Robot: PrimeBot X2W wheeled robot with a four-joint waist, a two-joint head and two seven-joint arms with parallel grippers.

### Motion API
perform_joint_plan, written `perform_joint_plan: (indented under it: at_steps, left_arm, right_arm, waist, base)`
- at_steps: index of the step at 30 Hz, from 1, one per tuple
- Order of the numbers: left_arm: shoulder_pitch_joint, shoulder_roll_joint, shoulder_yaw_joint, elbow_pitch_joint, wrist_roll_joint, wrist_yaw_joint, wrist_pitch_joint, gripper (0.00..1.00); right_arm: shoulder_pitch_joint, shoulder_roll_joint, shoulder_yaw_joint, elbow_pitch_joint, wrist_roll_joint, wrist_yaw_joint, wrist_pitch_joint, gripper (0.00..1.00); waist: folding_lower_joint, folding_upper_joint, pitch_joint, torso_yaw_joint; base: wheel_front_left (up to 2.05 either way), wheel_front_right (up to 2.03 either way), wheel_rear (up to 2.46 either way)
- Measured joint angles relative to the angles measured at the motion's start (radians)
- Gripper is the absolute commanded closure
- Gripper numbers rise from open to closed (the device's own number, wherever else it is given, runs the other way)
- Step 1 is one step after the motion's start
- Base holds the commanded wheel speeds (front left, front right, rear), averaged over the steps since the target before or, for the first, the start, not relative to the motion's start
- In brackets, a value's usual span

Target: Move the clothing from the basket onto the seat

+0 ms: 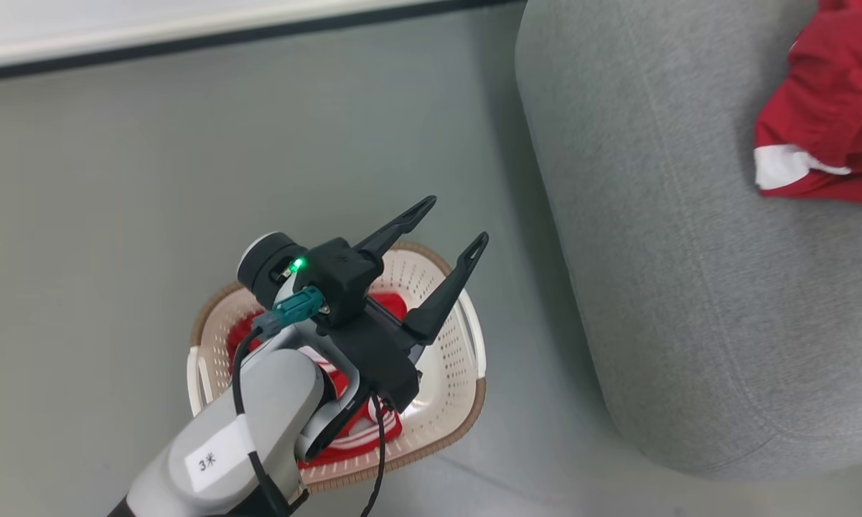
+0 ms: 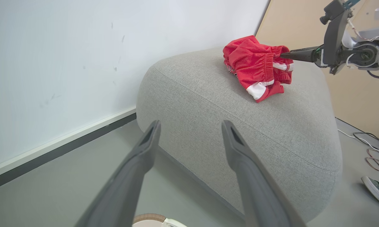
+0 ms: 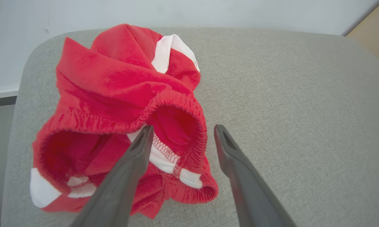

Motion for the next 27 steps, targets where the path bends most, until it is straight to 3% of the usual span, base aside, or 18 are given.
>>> perform_joint_plan:
  at_steps: [6, 15, 27]
  left_arm:
    - [0.032, 0.0, 0.008, 0.031, -0.03, -0.001, -0.029, 0.0]
    - [0.114, 0.009, 0.046, 0.055, -0.059, 0.01, -0.069, 0.0]
    - [0.223, 0.011, 0.115, 0.076, -0.108, 0.064, -0.095, 0.0]
  right_arm:
    - [0.017, 0.007, 0.077, -0.011, -0.038, 0.001, -0.009, 0.0]
    - [0.121, 0.022, 0.151, -0.127, -0.069, 0.001, -0.084, 0.0]
    - [0.323, 0.016, 0.126, -0.319, -0.034, 0.001, -0.234, 0.0]
  waist:
    - [0.0, 0.0, -0.071, -0.007]
    - [-0.0001, -0.0002, -0.19, -0.023]
    - [-0.0001, -0.0002, -0.355, -0.008]
  base:
    - [0.0, 0.0, 0.0]
    - [0.0, 0.0, 0.0]
    - [0.0, 0.0, 0.0]
